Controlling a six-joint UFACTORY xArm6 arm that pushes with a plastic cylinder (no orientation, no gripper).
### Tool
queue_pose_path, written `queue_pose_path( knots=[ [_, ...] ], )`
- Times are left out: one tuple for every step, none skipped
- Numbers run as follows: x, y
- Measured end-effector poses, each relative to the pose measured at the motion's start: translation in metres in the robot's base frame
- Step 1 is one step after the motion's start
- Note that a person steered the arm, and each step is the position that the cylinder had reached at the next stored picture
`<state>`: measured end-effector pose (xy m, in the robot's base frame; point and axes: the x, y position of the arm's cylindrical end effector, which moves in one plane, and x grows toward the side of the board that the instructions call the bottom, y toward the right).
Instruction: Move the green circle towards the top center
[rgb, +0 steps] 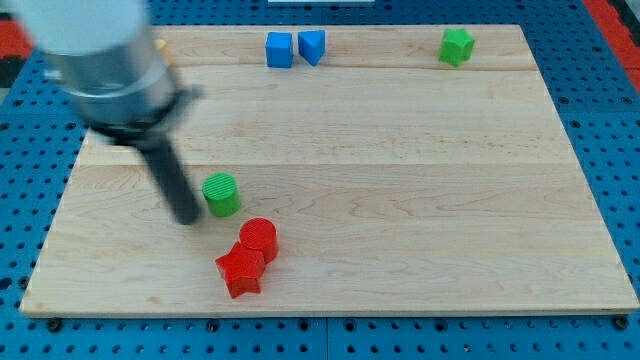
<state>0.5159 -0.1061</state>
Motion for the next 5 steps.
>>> queue_pose_path(
  knots=[
    [-0.057, 0.076],
    [-0.128, 0.079],
    [-0.129, 0.042],
    [-0.133, -0.036],
    [-0.148, 0.0]
  ],
)
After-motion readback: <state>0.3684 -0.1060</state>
